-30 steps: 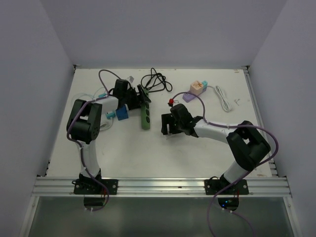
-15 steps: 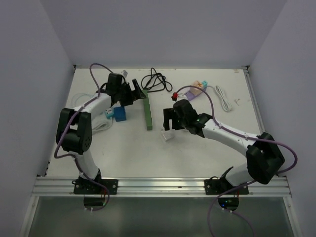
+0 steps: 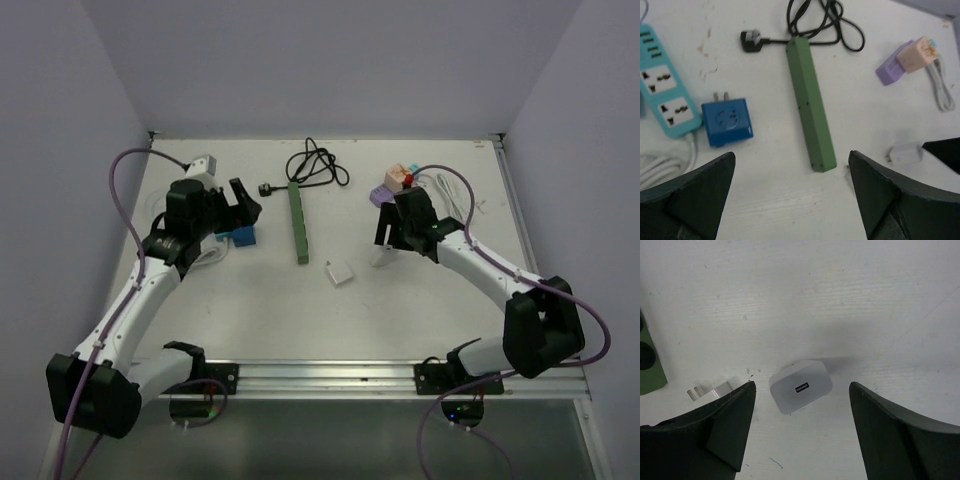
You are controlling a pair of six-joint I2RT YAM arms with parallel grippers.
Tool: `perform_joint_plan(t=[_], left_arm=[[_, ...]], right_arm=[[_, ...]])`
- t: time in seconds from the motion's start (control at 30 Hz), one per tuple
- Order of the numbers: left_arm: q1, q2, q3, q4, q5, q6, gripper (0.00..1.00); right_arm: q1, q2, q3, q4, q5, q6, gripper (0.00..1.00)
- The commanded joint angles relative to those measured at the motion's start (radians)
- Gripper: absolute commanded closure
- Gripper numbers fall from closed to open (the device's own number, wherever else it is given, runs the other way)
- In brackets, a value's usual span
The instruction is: Pull the plug off the socket
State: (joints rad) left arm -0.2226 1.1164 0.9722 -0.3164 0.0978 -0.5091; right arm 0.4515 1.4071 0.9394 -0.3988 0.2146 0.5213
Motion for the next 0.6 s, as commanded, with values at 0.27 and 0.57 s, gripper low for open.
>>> perform_joint_plan(t=[0.27, 0.57], left_arm=[[0.008, -0.217, -0.310, -0.006, -0.082, 0.093, 0.02], [0.008, -0.259, -0.288, -0.033, -0.063, 0.139, 0.02]], right_arm=[[-0.043, 0.118, -0.050, 0.103, -0.175, 0.025, 0.21], [-0.039, 0.131, -0.079, 0.184, -0.221, -0.009, 0.55]])
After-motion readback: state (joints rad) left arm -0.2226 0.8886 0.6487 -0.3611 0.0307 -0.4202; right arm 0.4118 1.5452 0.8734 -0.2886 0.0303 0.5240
